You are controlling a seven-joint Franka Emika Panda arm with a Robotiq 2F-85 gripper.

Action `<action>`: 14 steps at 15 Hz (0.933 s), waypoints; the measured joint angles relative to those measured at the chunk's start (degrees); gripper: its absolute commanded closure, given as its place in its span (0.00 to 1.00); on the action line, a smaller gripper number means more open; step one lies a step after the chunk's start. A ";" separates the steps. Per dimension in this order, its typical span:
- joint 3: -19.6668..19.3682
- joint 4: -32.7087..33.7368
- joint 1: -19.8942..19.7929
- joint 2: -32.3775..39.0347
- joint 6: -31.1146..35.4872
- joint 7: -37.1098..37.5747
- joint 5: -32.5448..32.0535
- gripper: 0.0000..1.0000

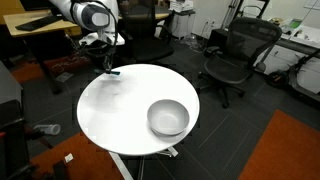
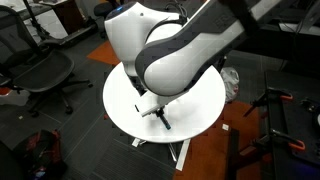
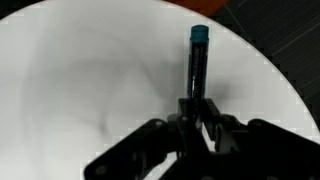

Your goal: Take the blue pen out of the grey bowl

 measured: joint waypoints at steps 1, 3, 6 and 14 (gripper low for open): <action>-0.04 0.63 -0.15 0.73 0.00 0.00 0.05 0.95; -0.37 1.89 -0.42 2.11 -0.01 0.00 0.09 0.95; -0.81 3.56 -1.11 3.79 -0.04 -0.01 0.12 0.56; -0.95 5.97 -2.15 5.40 -0.21 -0.31 0.16 0.03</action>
